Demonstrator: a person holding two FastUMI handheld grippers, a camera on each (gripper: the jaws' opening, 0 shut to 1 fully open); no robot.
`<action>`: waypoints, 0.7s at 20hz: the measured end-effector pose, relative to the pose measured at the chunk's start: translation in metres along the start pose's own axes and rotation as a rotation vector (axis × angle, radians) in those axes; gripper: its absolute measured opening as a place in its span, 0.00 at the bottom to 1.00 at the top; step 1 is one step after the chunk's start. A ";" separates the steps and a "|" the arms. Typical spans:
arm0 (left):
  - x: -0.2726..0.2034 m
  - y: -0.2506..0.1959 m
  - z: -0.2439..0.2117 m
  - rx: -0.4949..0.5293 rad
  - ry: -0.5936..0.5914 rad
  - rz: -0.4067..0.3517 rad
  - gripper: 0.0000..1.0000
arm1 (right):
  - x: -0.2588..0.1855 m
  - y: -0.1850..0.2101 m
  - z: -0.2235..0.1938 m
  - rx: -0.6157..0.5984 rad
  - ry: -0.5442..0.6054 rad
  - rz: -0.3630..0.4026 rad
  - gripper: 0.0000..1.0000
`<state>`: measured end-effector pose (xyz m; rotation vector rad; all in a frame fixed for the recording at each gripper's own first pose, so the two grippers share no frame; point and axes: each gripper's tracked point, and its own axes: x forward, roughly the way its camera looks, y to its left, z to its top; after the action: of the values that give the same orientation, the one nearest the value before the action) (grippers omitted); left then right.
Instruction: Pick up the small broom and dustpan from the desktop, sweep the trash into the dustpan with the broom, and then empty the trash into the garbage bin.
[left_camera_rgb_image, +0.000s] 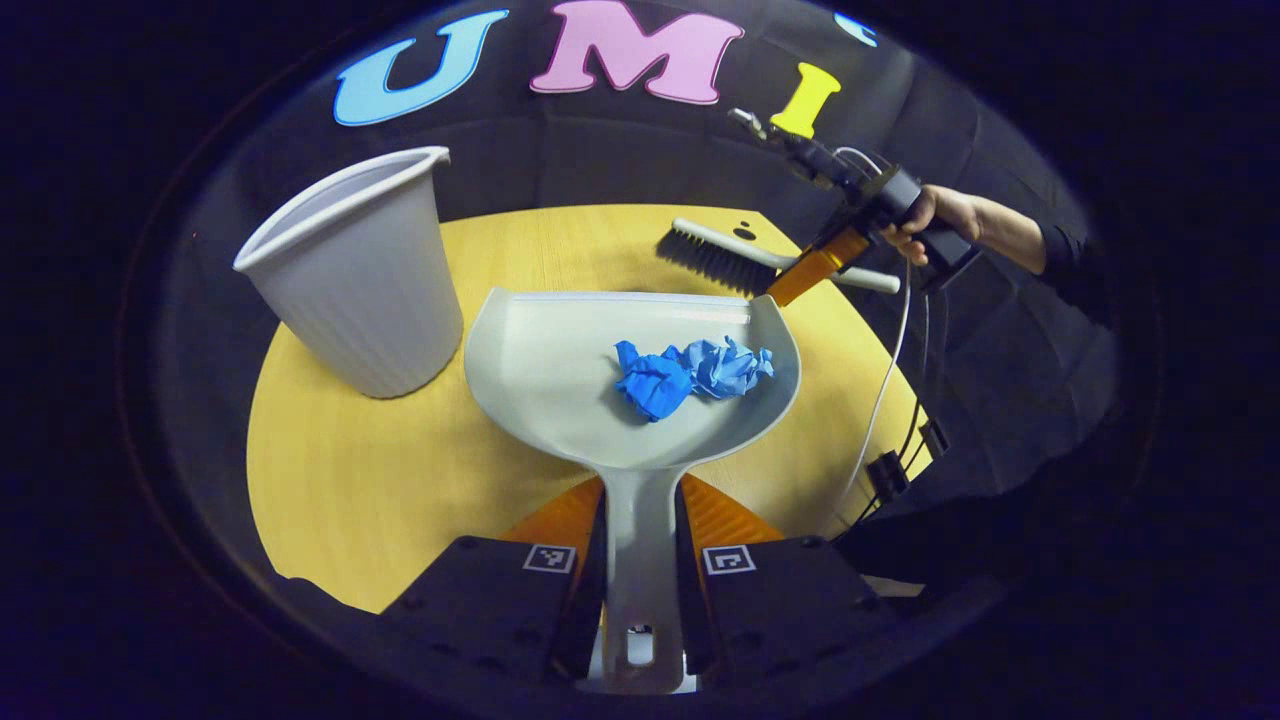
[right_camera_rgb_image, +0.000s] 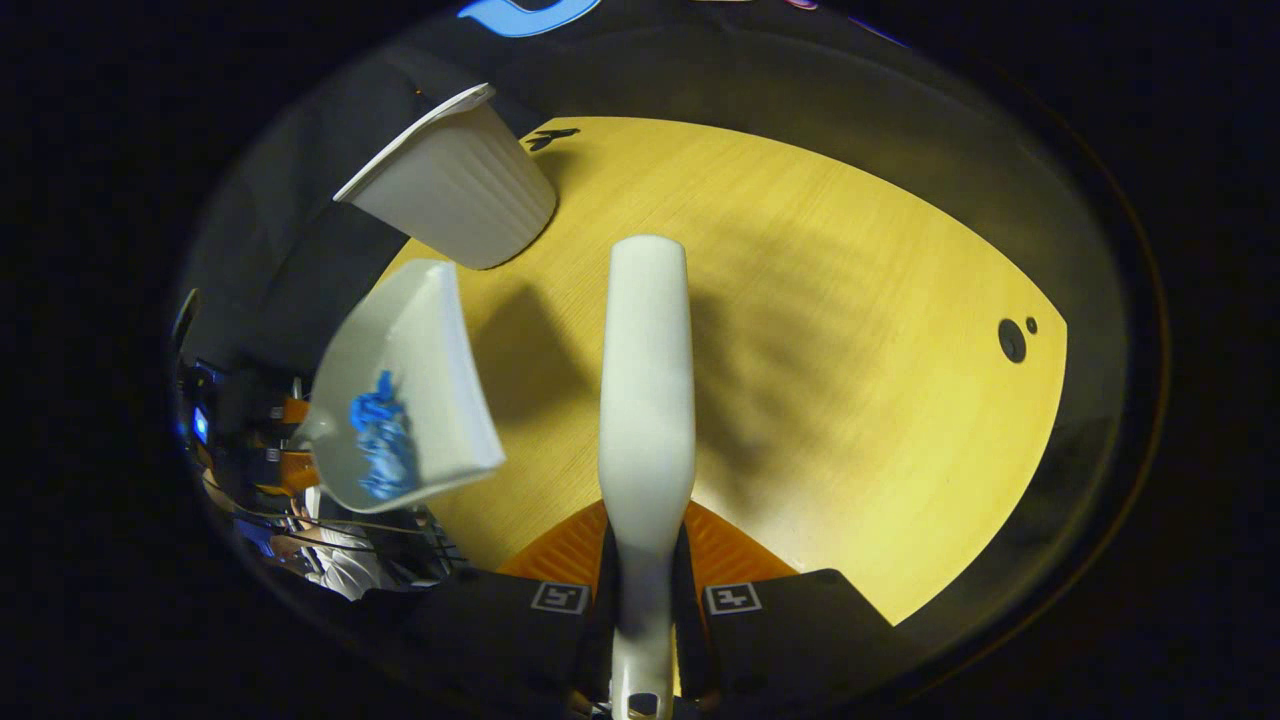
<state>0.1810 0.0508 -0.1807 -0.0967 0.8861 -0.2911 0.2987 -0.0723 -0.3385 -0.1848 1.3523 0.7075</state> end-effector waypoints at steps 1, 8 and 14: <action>-0.021 0.001 0.012 0.010 -0.021 0.003 0.30 | -0.001 0.001 -0.012 0.014 -0.002 0.003 0.28; -0.140 0.064 0.090 -0.023 -0.050 0.245 0.30 | -0.006 0.031 -0.053 0.100 -0.027 0.052 0.28; -0.127 0.210 0.139 0.042 0.090 0.526 0.30 | -0.006 0.080 -0.051 0.204 -0.083 0.173 0.31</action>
<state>0.2568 0.2839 -0.0404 0.1895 0.9602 0.1778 0.2117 -0.0379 -0.3237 0.1240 1.3620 0.7077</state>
